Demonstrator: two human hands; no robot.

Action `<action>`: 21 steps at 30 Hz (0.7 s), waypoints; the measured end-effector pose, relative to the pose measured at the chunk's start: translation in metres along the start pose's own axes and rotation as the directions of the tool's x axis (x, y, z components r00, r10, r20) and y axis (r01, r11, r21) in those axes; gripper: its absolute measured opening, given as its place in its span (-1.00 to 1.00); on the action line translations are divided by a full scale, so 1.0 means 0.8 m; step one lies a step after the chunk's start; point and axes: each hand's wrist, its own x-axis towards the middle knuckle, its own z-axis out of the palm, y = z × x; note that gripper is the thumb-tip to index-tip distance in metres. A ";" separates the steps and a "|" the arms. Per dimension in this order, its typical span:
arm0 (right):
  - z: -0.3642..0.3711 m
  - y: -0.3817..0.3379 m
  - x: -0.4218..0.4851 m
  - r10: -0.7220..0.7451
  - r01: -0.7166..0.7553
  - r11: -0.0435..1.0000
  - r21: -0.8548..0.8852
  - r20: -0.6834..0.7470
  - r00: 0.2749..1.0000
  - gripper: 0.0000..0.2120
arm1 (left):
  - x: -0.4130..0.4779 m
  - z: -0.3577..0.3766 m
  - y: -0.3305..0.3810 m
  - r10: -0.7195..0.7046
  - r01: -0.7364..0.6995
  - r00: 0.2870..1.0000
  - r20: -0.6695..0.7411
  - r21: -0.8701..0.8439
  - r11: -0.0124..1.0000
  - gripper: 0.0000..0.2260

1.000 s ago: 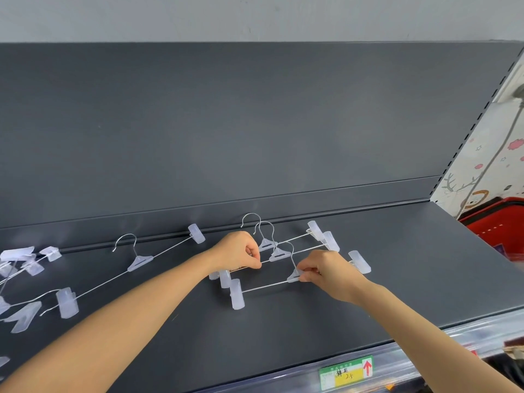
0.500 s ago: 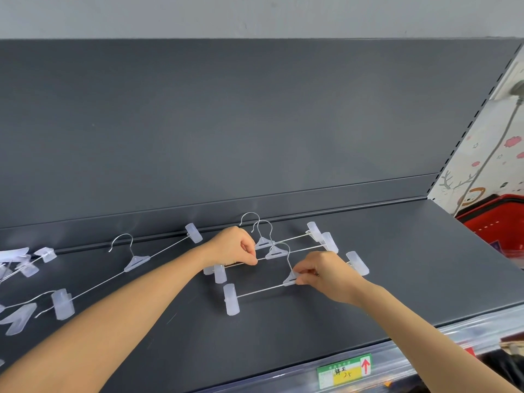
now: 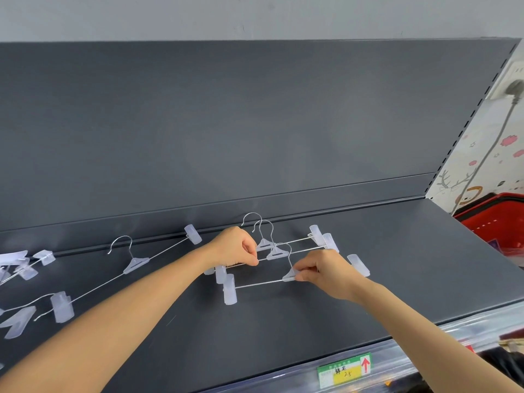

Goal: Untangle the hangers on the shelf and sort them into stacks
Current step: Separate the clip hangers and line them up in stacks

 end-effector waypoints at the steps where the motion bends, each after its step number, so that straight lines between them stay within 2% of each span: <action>1: -0.002 -0.001 0.000 -0.005 0.005 1.000 -0.004 0.012 1.000 -0.74 | 0.000 0.000 0.000 0.000 0.000 1.000 0.003 0.005 1.000 -0.94; 7: 0.004 0.009 0.003 0.095 -0.095 0.995 0.001 0.035 0.995 -0.77 | 0.001 0.000 -0.002 -0.006 0.005 1.000 0.018 0.039 0.999 -0.95; 10: 0.010 0.015 0.007 0.120 -0.120 0.993 0.016 0.003 0.993 -0.79 | 0.000 0.002 -0.002 -0.013 0.013 1.000 0.024 0.025 1.000 -0.94; 17: 0.013 0.018 0.015 0.079 -0.080 0.996 -0.027 -0.041 0.996 -0.79 | -0.002 -0.004 0.000 -0.025 0.025 0.999 0.044 -0.008 1.000 -0.95; 21: 0.006 0.020 0.018 0.049 -0.049 0.997 -0.058 -0.010 0.999 -0.78 | -0.004 -0.007 0.005 -0.035 0.036 0.998 0.051 -0.010 0.999 -0.94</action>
